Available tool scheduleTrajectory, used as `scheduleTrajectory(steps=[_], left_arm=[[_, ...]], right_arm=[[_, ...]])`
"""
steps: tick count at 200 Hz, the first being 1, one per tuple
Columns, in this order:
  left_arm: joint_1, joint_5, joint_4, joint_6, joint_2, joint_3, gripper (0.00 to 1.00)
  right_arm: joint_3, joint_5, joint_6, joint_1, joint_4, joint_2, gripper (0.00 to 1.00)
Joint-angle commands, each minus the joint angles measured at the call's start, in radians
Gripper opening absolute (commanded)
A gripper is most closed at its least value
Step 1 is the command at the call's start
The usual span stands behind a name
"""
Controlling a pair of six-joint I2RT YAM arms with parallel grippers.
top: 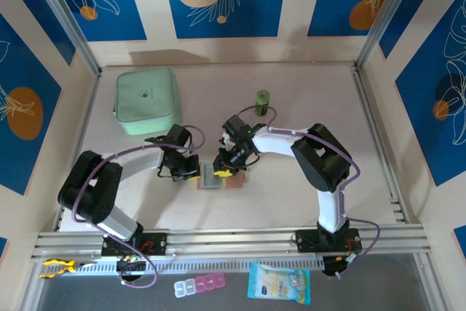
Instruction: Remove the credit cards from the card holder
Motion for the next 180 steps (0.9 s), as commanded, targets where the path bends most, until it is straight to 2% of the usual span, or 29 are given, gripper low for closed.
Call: scheduleTrajectory(steps=[1, 66, 127, 180], left_arm=[[-0.005, -0.020, -0.046, 0.023, 0.006, 0.035, 0.00], [-0.006, 0.052, -0.016, -0.002, -0.065, 0.051, 0.04], [-0.030, 0.141, 0.069, -0.067, -0.069, 0.029, 0.14], [-0.051, 0.153, 0.104, -0.107, -0.044, 0.014, 0.25]], right_arm=[[-0.011, 0.018, -0.012, -0.008, -0.048, -0.032, 0.26], [-0.028, 0.009, -0.001, -0.010, -0.028, -0.043, 0.26], [-0.044, 0.016, 0.012, -0.013, -0.010, -0.049, 0.26], [-0.048, 0.009, 0.019, -0.018, 0.003, -0.049, 0.26]])
